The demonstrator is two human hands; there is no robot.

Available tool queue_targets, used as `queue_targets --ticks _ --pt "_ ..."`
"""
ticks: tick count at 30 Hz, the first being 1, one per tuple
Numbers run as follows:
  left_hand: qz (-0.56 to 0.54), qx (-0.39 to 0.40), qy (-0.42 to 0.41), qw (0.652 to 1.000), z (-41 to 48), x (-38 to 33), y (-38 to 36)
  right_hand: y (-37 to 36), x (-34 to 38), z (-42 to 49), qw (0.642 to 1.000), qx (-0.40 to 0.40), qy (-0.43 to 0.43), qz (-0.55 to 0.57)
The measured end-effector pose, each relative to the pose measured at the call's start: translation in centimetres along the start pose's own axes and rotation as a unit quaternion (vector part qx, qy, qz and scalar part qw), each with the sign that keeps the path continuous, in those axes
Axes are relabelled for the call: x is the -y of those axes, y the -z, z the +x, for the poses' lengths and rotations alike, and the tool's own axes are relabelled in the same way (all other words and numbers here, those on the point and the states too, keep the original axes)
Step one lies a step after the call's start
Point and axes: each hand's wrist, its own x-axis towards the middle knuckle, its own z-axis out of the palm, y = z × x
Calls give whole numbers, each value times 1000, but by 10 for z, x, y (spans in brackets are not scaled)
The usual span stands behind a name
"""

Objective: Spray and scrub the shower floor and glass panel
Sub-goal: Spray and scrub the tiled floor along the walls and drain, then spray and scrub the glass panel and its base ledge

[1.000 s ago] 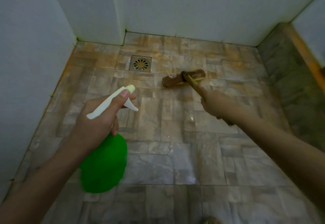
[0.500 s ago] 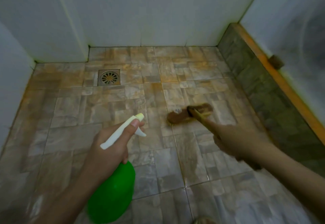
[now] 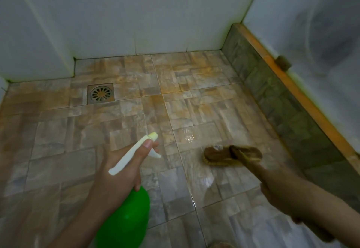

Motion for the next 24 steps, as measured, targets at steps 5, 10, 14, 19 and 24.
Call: queue_targets --ticks 5,10,14,19,24 --pt "15 23 0 1000 12 -8 -5 35 -20 89 985 -172 24 13" --pt "27 22 17 999 33 -37 -3 95 -28 140 979 -153 -3 133" --pt "54 -3 1 999 55 -85 7 113 -30 124 958 -198 10 208" --pt "80 -41 -2 996 61 -181 16 168 -14 54 937 -205 17 284" --pt "76 -60 -9 995 36 -314 9 256 -15 -37 934 -182 12 307"
